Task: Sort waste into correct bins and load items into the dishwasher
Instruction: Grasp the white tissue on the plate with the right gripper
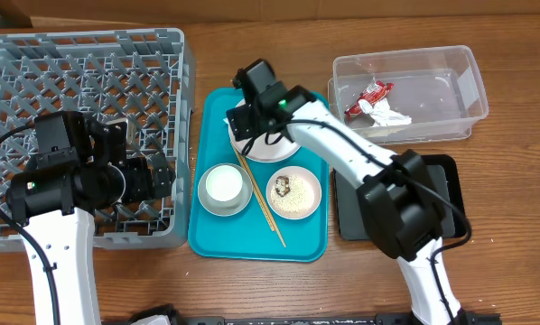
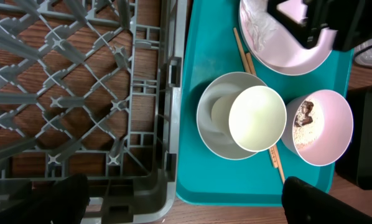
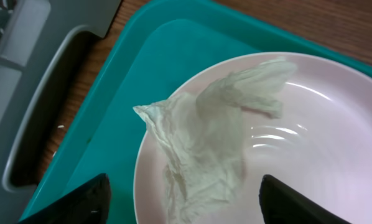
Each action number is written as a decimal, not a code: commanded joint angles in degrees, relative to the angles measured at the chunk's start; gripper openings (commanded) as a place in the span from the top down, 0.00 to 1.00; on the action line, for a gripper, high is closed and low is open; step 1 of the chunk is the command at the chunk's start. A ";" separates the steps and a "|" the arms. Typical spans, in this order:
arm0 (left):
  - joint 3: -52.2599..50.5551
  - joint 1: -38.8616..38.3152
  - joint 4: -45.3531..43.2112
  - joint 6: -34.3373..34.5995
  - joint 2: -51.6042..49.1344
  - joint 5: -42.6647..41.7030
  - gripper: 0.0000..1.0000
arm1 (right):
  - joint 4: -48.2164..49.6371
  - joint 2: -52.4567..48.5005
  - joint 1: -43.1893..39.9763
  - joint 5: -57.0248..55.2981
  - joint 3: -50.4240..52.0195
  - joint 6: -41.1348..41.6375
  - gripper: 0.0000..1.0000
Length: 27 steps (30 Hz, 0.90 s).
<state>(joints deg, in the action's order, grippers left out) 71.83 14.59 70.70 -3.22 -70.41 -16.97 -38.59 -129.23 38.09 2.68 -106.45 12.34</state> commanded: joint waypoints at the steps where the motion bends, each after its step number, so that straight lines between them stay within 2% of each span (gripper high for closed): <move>1: 1.40 -0.37 -0.15 -1.05 0.02 -0.66 0.00 | 0.81 -1.90 1.07 -4.81 -0.39 3.13 0.26; 7: 1.40 -0.37 -0.07 -1.05 0.02 -0.66 0.00 | 0.76 -4.46 1.11 -5.57 -0.39 4.04 0.28; 14: 1.40 -0.37 -0.04 -1.05 0.02 -0.63 0.00 | -0.90 -4.76 1.11 -6.49 -0.39 4.22 0.46; 21: 1.40 -0.37 -0.02 -1.05 0.02 -0.63 0.00 | -4.04 -6.32 1.22 -6.45 -0.39 4.24 0.48; 24: 1.40 -0.37 -0.02 -1.05 0.02 -0.66 0.00 | -4.59 -6.34 1.22 -6.45 -0.39 4.24 0.58; 26: 1.40 -0.37 -0.02 -1.05 0.02 -0.66 0.00 | -4.57 -6.34 1.22 -6.45 -0.39 4.24 0.62; 27: 1.40 -0.37 -0.04 -1.05 0.02 -0.66 0.00 | -4.59 -6.34 1.22 -6.45 -0.39 4.24 0.69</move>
<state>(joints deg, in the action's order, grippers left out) 71.83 14.59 70.72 -3.22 -70.41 -16.99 -43.13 -134.02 39.40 -3.44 -106.48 16.45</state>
